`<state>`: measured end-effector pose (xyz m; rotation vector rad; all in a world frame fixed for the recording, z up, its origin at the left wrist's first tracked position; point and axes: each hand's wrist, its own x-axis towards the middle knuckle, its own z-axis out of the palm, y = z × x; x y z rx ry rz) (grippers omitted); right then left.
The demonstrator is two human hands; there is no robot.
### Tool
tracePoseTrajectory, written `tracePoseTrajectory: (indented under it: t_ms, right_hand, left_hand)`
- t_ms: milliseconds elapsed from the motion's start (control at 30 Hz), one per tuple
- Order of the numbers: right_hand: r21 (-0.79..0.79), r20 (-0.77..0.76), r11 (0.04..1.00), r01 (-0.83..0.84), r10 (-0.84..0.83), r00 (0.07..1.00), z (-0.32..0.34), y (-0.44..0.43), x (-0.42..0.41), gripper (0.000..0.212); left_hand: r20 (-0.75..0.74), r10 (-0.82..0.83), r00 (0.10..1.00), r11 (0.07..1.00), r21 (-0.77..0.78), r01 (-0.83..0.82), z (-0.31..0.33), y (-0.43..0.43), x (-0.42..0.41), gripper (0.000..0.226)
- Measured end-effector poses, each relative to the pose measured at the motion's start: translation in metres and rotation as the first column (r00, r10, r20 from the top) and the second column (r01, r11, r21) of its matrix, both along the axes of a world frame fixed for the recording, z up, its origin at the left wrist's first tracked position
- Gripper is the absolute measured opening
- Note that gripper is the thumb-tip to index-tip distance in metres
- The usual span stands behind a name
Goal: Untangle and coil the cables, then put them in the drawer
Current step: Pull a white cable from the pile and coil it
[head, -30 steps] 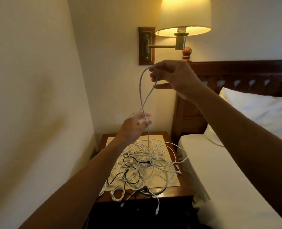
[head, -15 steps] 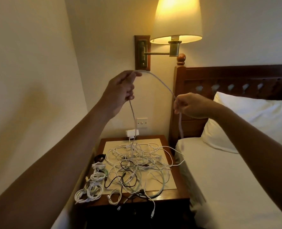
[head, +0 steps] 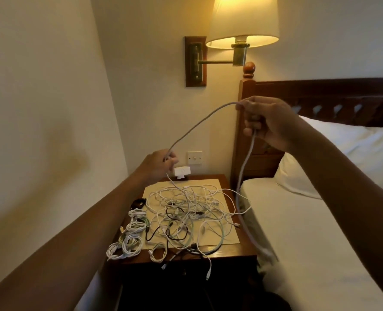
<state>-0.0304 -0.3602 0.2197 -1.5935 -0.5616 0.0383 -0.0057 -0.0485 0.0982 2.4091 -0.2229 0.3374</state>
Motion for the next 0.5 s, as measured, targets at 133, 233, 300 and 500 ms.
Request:
tracePoseTrajectory:
  t_ms: [133,233,300,500]
  right_hand:
    - [-0.270,-0.053,0.959,0.090,-0.108,0.993,-0.017,-0.026,0.007,0.021]
    - [-0.507,-0.129,0.862,0.020,-0.099,0.987,-0.042,-0.027,0.014,0.019]
    - [-0.580,-0.132,0.814,-0.041,-0.044,0.990,-0.058,-0.018,0.013,0.027]
    - [-0.496,0.027,0.868,-0.015,0.032,0.999,-0.080,0.025,0.006,0.019]
  left_hand:
    - [-0.114,-0.006,0.993,0.949,-0.313,-0.030,-0.011,0.010,-0.007,0.036]
    - [-0.054,-0.038,0.998,0.942,-0.336,0.018,0.016,-0.016,-0.014,0.033]
    - [-0.016,-0.120,0.993,0.960,-0.257,0.112,0.036,-0.039,-0.018,0.020]
    - [0.014,-0.241,0.970,0.954,-0.180,0.240,0.048,-0.073,-0.022,0.008]
